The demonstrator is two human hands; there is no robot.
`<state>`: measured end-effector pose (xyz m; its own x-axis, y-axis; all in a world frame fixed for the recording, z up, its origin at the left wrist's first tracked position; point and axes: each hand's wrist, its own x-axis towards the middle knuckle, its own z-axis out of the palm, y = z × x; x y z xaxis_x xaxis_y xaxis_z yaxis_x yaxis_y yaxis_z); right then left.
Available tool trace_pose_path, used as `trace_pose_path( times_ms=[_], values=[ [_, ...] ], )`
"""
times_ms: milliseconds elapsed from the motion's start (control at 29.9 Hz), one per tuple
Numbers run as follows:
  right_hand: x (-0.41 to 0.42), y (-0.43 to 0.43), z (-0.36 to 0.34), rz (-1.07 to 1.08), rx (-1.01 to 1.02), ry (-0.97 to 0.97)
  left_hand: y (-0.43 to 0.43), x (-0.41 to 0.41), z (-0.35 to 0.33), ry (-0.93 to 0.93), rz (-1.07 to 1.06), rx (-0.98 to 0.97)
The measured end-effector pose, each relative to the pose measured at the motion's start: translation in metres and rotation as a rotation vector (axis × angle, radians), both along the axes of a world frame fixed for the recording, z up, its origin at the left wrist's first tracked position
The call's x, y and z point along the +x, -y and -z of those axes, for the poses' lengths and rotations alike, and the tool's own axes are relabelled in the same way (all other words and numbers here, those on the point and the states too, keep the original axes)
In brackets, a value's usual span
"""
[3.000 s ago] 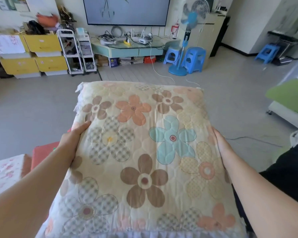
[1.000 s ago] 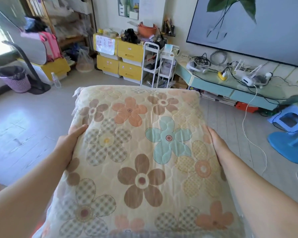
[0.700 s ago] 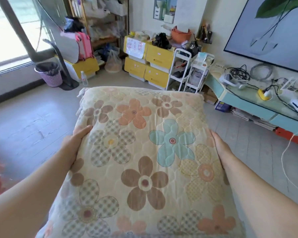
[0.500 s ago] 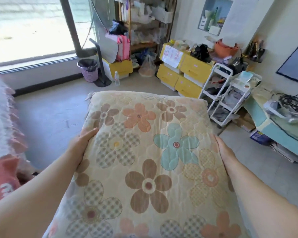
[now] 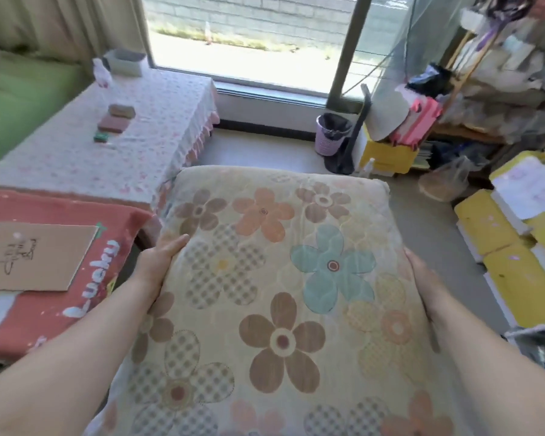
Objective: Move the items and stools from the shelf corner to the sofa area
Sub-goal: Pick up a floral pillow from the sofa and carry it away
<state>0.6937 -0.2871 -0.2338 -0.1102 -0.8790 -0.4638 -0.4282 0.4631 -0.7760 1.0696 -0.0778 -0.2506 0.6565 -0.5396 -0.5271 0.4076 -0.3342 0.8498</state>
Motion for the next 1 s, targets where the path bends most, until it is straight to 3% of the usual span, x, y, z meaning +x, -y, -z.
trace_pose_path(
  times_ms=[167,234,334,569,803,1003],
  values=[
    [0.095,0.081,0.024,-0.220,0.116,0.030,0.002,0.038,0.020,0.044,-0.239,-0.012],
    [0.119,0.160,0.076,-0.376,0.148,0.024,-0.002,0.048,0.023,0.029,-0.380,-0.005],
    [0.173,0.210,0.098,-0.474,0.216,0.042,-0.008,0.053,0.023,0.051,-0.523,0.016],
    [0.304,0.173,0.049,-0.761,0.214,-0.016,-0.032,0.037,0.033,0.030,-0.879,0.093],
    [0.405,0.174,0.084,-1.153,0.283,-0.142,-0.043,-0.024,0.067,-0.061,-1.279,0.232],
    [0.456,0.174,0.134,-1.357,0.297,-0.266,-0.038,-0.057,0.122,-0.201,-1.422,0.242]
  ],
)
